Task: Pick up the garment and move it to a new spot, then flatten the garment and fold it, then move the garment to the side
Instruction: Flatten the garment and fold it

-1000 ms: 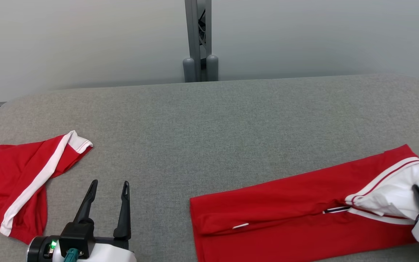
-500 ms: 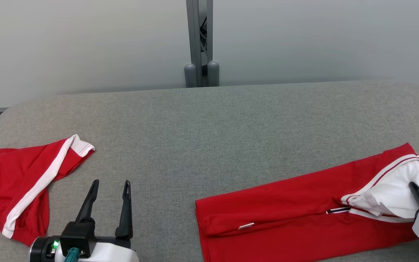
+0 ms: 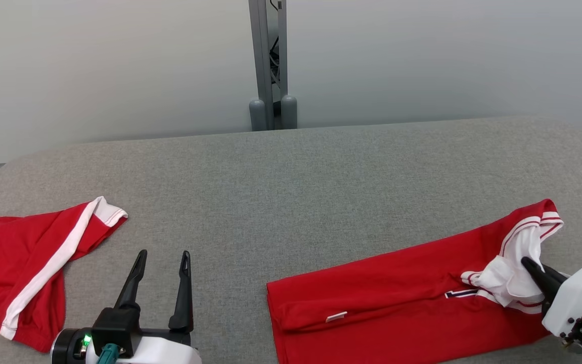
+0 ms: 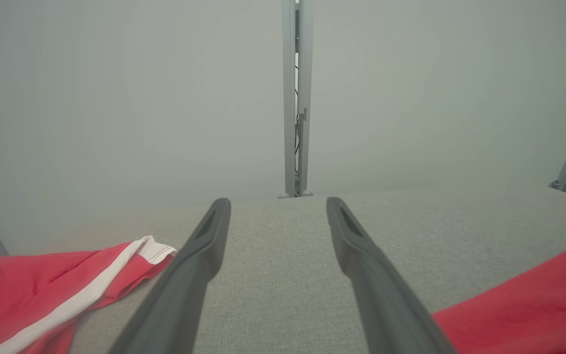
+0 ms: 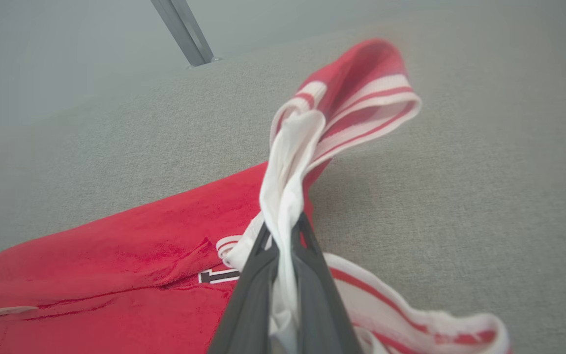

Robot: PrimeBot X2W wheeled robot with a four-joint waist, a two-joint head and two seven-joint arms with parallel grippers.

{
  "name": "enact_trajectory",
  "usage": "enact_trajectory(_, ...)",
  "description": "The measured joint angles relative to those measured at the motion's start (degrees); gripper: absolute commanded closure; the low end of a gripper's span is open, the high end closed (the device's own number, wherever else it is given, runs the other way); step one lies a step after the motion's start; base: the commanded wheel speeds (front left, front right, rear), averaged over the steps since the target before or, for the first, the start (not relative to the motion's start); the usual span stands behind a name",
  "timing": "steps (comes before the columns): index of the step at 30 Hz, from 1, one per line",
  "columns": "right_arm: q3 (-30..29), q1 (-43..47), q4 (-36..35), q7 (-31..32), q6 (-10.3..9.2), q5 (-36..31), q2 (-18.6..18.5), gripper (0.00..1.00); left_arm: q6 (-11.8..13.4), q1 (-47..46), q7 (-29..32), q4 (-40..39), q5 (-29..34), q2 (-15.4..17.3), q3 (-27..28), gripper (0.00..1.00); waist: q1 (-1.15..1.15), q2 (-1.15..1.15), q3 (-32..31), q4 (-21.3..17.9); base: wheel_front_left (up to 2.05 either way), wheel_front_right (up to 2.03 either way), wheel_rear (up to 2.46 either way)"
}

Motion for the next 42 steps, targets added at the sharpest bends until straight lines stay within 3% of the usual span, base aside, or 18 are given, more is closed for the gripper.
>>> enact_trajectory(19, -5.3, 9.1, -15.2, 7.0, -0.01, 8.9, 7.2, 1.0, 0.5, 0.1, 0.0, 0.3, -1.4, 0.0, 0.2, 0.0, 0.0, 0.0, -0.6, 0.0, 0.0, 0.0, 0.0)
enact_trajectory(31, -6.8, 11.2, -17.8, 10.5, -0.01, 15.6, 19.1, 1.0, 0.4, 0.4, 0.0, 0.6, -1.5, 0.0, 0.1, 0.0, 0.0, 0.0, -0.4, 1.0, 0.0, 0.0, 0.0)
enact_trajectory(42, -3.9, 9.9, -14.0, 11.7, -0.01, 14.2, 26.8, 1.0, 0.3, 0.2, 0.0, 1.1, -1.6, 0.0, -0.8, 0.0, 0.0, 0.0, 0.9, 4.3, 0.0, 0.0, 0.0)
